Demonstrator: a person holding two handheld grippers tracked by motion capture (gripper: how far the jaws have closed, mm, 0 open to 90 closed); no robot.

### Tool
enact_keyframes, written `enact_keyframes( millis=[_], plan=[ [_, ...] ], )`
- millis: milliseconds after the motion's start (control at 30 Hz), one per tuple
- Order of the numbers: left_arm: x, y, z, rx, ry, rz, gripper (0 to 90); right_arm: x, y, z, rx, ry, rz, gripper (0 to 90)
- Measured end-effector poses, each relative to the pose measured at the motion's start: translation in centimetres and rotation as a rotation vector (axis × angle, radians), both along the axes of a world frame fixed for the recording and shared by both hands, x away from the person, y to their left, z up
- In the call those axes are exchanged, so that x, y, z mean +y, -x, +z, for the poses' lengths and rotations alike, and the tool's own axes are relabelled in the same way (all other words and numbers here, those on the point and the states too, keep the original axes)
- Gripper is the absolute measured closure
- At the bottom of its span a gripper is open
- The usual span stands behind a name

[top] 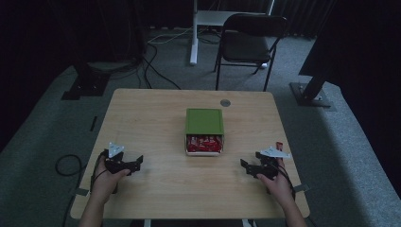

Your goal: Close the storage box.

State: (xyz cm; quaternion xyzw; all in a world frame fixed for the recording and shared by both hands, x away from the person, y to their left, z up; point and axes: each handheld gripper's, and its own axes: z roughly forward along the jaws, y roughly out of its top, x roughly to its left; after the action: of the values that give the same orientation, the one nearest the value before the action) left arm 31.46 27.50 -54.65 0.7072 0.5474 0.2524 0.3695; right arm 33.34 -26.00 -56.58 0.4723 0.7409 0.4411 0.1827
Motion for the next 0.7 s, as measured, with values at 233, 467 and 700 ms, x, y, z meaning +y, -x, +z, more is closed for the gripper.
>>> enact_keyframes(
  millis=[233, 467, 700],
  plan=[
    [1.6, 0.7, -0.4, 0.020, -0.011, 0.070, 4.4, -0.4, 0.6, -0.3, 0.022, 0.034, -0.029, 16.7],
    [2.4, 1.4, -0.9, 0.053, -0.021, 0.113, 4.4, -0.8, 1.3, -0.7, 0.046, 0.077, -0.067, 16.8],
    [2.8, 1.6, -1.4, 0.071, -0.021, 0.138, 4.4, -1.2, 1.6, -1.0, 0.060, 0.098, -0.097, 16.7]
  ],
)
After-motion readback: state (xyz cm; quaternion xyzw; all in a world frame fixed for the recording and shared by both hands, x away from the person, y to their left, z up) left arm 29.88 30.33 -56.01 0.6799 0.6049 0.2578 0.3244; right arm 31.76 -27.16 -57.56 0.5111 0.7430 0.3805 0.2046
